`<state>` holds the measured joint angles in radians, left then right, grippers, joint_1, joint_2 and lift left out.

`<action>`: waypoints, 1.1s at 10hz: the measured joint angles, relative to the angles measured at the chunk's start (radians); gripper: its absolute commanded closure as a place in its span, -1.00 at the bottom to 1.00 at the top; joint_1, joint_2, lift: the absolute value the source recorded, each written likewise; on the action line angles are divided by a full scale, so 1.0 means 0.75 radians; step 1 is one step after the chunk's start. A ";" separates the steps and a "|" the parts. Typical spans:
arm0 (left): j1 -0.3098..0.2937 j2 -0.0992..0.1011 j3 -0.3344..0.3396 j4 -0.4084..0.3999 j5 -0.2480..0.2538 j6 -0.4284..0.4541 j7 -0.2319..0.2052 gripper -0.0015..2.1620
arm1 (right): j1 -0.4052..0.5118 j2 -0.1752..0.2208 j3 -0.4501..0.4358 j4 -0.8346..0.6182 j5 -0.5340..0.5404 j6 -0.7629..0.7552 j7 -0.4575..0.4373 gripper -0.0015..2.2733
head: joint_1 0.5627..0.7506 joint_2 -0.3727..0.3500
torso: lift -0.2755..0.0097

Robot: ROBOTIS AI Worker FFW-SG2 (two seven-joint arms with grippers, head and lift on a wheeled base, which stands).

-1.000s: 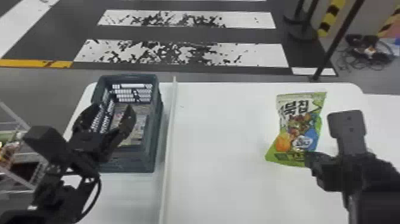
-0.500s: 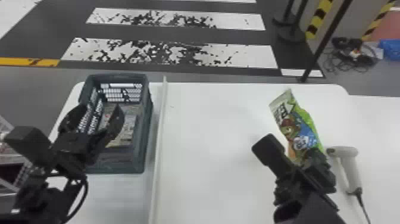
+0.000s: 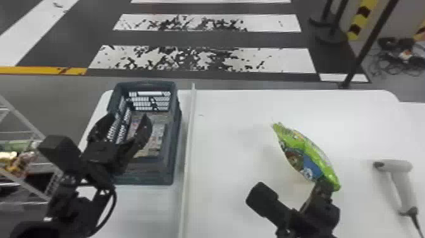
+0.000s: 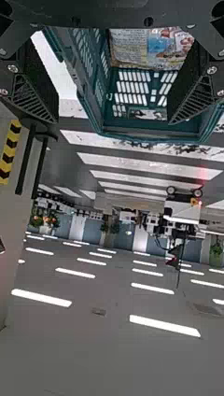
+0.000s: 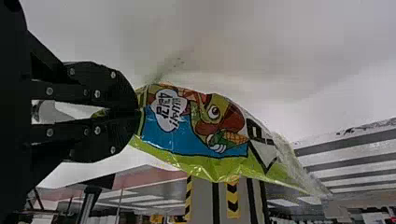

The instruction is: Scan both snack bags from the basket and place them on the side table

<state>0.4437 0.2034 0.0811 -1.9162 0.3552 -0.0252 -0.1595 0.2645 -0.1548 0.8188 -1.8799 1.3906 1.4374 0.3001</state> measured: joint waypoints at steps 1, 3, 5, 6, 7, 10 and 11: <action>-0.002 0.002 0.000 0.004 0.004 0.000 0.000 -0.86 | 0.008 0.000 0.017 -0.026 -0.051 0.007 -0.001 -0.98 | 0.41 0.31 | 0.41; -0.004 0.006 0.000 0.011 0.008 0.000 0.000 -0.86 | 0.025 0.000 0.017 -0.120 -0.175 0.009 0.051 -0.96 | 0.41 0.41 | 0.41; -0.005 0.013 0.000 0.015 0.016 -0.002 0.000 -0.86 | 0.049 -0.001 -0.072 -0.308 -0.468 0.006 0.111 -0.90 | 0.41 0.56 | 0.41; -0.005 0.016 0.000 0.017 0.017 -0.002 0.000 -0.86 | 0.055 0.003 -0.146 -0.402 -0.631 0.005 0.137 -0.70 | 0.41 0.61 | 0.41; -0.005 0.018 0.000 0.017 0.019 -0.003 0.000 -0.86 | 0.056 0.012 -0.235 -0.475 -0.786 0.002 0.165 -0.39 | 0.41 0.63 | 0.41; -0.005 0.024 0.002 0.017 0.027 -0.004 0.000 -0.86 | 0.043 0.066 -0.482 -0.572 -1.108 -0.034 0.184 0.95 | 0.41 0.66 | 0.41; -0.005 0.024 0.002 0.018 0.028 -0.004 0.000 -0.86 | 0.033 0.082 -0.545 -0.578 -1.181 -0.067 0.184 0.96 | 0.41 0.65 | 0.41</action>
<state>0.4402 0.2215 0.0825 -1.9027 0.3759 -0.0283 -0.1595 0.2895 -0.0933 0.4098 -2.3132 0.5048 1.3873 0.4381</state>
